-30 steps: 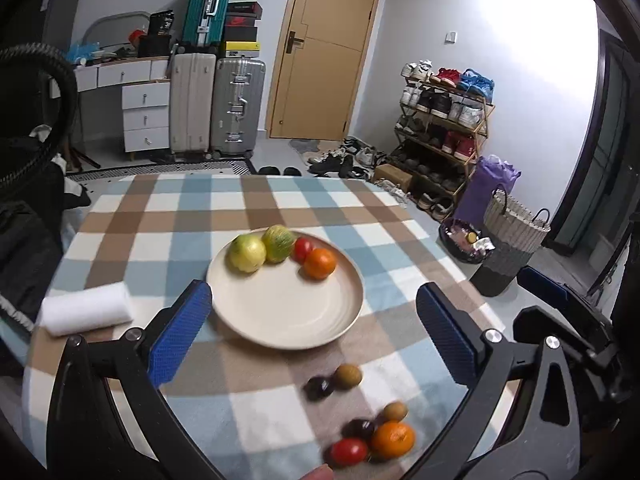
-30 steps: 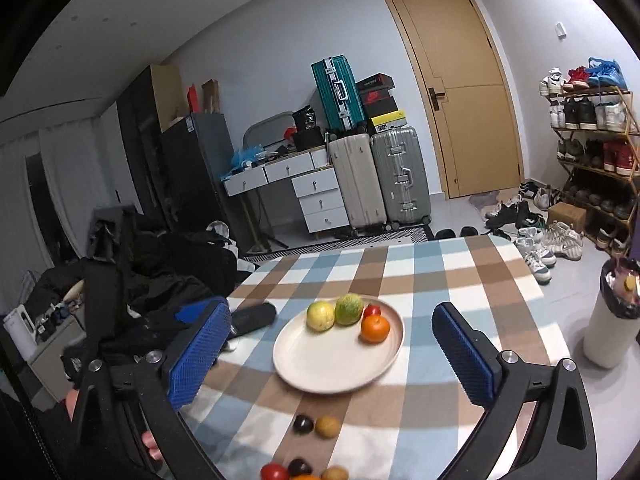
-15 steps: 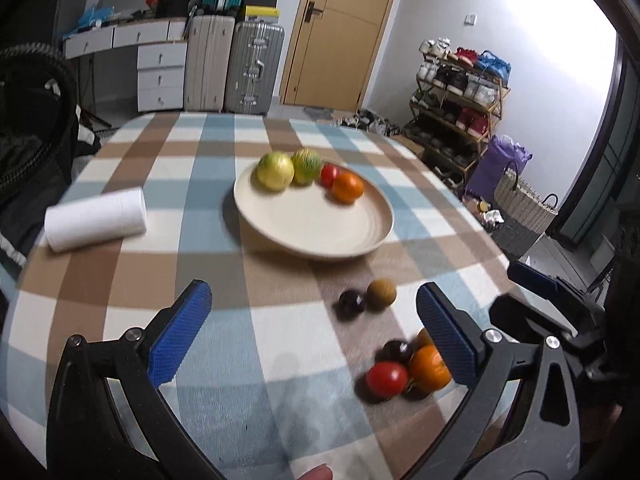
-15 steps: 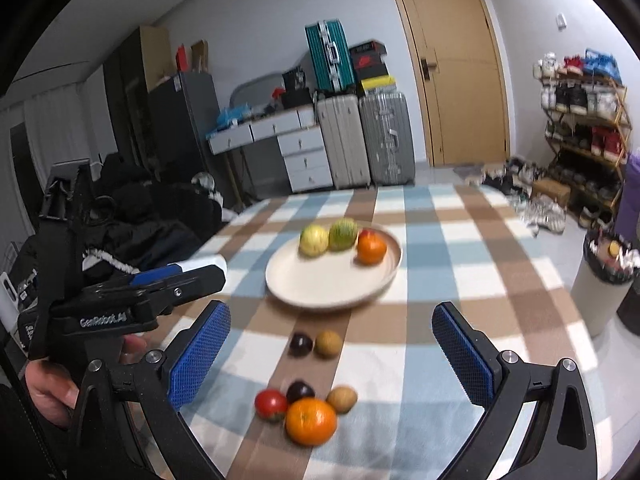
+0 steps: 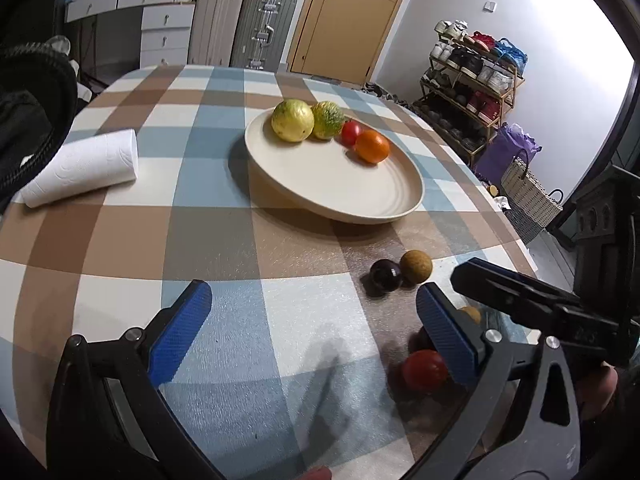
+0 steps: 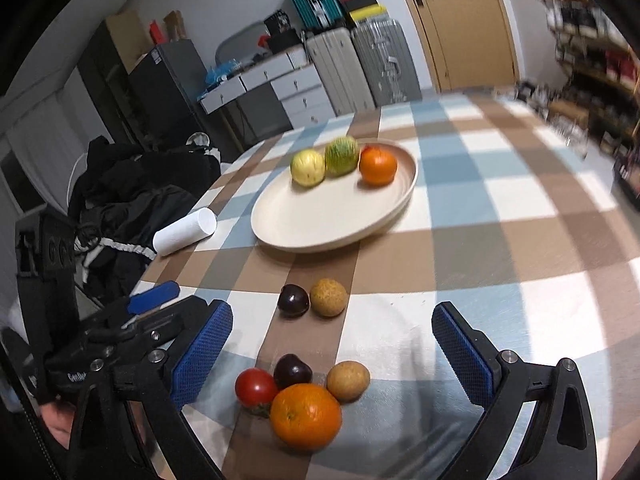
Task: Organize fruits
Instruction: 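Lift both tools away from the plate back toward the remaining fruits, then grasp a brown kiwi with the right tool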
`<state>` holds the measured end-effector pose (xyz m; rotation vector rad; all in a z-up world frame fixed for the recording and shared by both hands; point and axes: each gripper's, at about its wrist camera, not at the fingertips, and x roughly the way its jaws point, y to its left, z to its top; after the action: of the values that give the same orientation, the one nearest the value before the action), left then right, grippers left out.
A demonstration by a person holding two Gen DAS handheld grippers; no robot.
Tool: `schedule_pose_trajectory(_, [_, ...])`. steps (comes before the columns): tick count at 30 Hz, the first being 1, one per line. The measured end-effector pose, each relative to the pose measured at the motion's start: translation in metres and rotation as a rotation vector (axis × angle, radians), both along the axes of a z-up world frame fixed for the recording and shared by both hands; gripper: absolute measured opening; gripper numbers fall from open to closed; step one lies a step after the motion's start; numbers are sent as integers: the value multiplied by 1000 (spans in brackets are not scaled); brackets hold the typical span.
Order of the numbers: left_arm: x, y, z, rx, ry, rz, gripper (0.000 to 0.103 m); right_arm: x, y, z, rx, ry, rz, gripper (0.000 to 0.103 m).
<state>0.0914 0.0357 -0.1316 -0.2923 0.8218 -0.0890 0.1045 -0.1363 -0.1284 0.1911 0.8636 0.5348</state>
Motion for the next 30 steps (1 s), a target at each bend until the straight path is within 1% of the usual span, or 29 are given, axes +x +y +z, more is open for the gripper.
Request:
schedule_pose_trajectory(4, [9,5,-8,-18,20,3,102,17,1,-13,32,61,19,89])
schedule_pose_trajectory(8, [17,8,-13,-51,33,-2,102,31,3,-23,68,105,30,88])
schedule_pose_trajectory(10, [21,8,-15,-62,41,-9,102,34,3,-25,80,113,33,83])
schedule_pose_trajectory(14, [27,7,-15,-76,44,-17,102,38,4,-27,95,129,45,76])
schedule_pose_trajectory(15, [27,7,-15,-75,44,-19,102,39,5,-26,98,132,49,72])
schedule_pose_trajectory(16, [29,6,-15,-75,43,-22,102,41,6,-27,106,139,58,66])
schedule_pose_trajectory(20, [29,7,-16,-75,54,-16,102,42,11,-27,102,140,73,55])
schedule_pose_trajectory(21, [30,8,-17,-81,58,-14,102,43,12,-27,104,141,77,49])
schedule_pose_trajectory(24, [29,9,-18,-85,61,-12,102,43,15,-27,102,140,86,47])
schedule_pose_trajectory(25, [30,9,-18,-84,61,-11,102,43,16,-28,113,143,100,42])
schedule_pose_trajectory(29, [31,8,-16,-78,57,-15,102,45,18,-29,102,150,99,34])
schedule_pose_trajectory(30, [32,7,-15,-76,57,-16,102,45,18,-31,103,159,99,29])
